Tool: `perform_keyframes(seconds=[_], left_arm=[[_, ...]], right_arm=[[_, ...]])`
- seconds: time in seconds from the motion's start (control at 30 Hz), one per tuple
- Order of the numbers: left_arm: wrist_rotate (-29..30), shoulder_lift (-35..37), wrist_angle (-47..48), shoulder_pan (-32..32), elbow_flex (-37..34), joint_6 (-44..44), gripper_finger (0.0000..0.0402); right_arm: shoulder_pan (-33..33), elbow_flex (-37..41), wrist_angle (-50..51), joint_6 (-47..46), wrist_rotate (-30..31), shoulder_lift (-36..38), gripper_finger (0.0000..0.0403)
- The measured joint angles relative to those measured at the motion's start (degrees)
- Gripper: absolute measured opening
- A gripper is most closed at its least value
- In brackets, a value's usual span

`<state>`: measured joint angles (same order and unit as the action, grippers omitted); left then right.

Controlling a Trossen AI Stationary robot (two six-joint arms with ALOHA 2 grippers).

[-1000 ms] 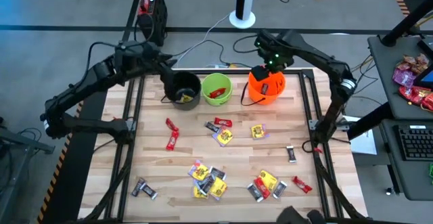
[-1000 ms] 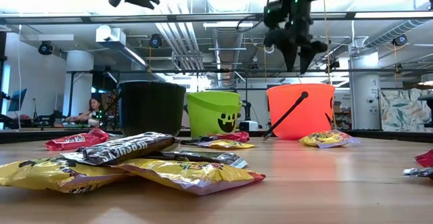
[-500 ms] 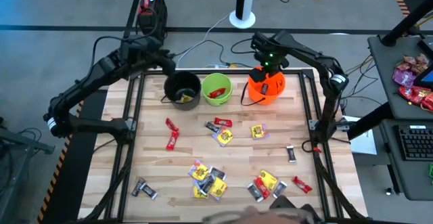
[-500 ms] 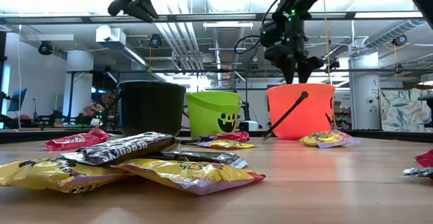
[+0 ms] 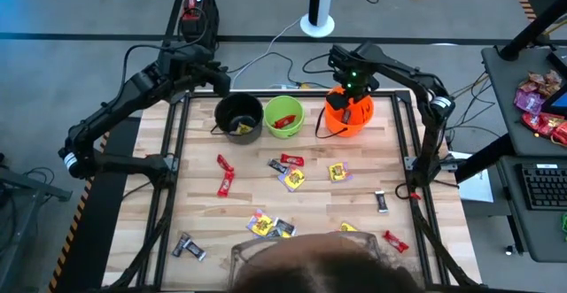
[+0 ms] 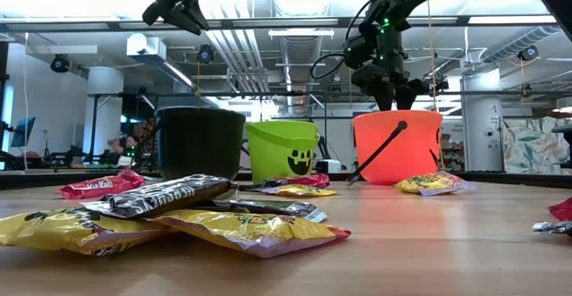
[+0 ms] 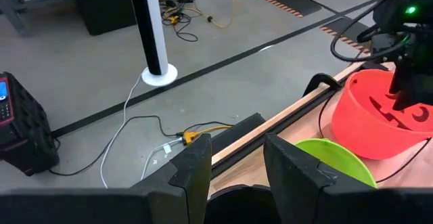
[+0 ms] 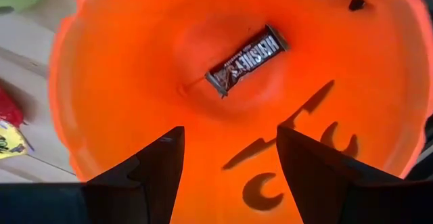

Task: Sort candy by brand, put in halloween buckets
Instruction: Put the yellow candy into the black bucket

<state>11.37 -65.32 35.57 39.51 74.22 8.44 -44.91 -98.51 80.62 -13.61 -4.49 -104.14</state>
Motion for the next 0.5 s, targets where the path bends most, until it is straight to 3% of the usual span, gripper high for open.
perform_keyframes(seconds=[0.27, 0.5], left_arm=[[0.1, -0.3, 0.1, 0.0, 0.0, 0.6, 0.0120], [-0.6, -1.3, 3.7, 0.0, 0.0, -1.5, 0.0120]], right_arm=[[0.0, 3.1, -2.2, 1.2, 0.1, 0.0, 0.0226], [-0.3, 1.3, -3.3, 2.8, 0.1, 0.1, 0.0226]])
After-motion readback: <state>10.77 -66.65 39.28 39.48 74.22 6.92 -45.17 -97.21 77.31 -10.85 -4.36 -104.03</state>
